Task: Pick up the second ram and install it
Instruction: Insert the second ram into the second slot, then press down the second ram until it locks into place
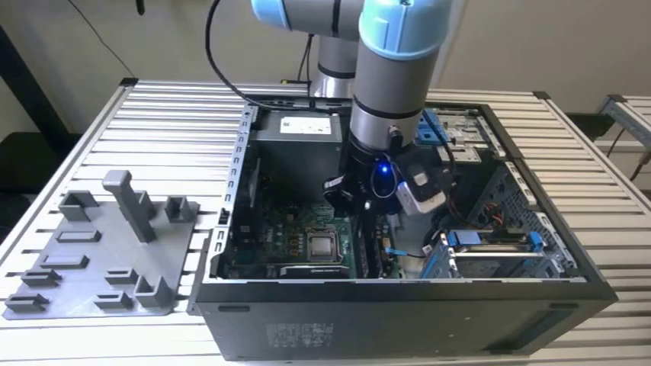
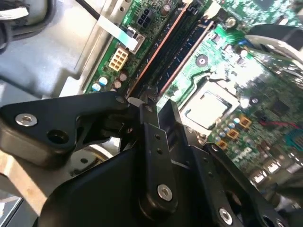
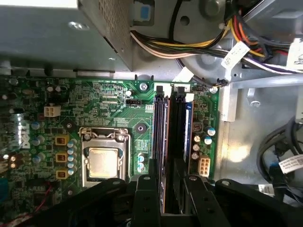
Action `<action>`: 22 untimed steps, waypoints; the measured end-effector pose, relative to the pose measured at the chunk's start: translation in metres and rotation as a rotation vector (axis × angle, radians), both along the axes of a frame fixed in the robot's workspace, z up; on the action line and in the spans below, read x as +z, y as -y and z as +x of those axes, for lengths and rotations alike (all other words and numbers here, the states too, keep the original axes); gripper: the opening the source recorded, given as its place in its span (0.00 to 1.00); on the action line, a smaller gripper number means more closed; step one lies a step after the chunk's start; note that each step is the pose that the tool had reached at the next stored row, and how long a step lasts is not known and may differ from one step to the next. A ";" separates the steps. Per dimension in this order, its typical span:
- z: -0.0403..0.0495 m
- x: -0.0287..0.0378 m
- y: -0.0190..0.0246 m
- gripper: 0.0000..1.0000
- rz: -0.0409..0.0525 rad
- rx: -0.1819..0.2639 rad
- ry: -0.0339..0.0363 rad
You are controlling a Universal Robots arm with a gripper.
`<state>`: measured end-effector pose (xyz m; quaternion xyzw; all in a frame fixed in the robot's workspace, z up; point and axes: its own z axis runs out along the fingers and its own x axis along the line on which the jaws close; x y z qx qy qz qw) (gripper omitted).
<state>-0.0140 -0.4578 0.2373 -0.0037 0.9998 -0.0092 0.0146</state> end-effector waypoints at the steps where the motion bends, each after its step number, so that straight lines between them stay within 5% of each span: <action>1: 0.0000 0.0044 0.0000 0.28 0.0003 0.000 0.0001; 3: 0.0000 0.0120 0.0000 0.28 0.0001 0.000 0.0001; 8: 0.0001 0.0120 0.0000 0.28 0.0002 0.001 0.0001; 13: 0.0000 0.0120 0.0000 0.11 0.0002 0.001 0.0000; 22: 0.0000 0.0120 0.0000 0.11 0.0001 0.004 0.0001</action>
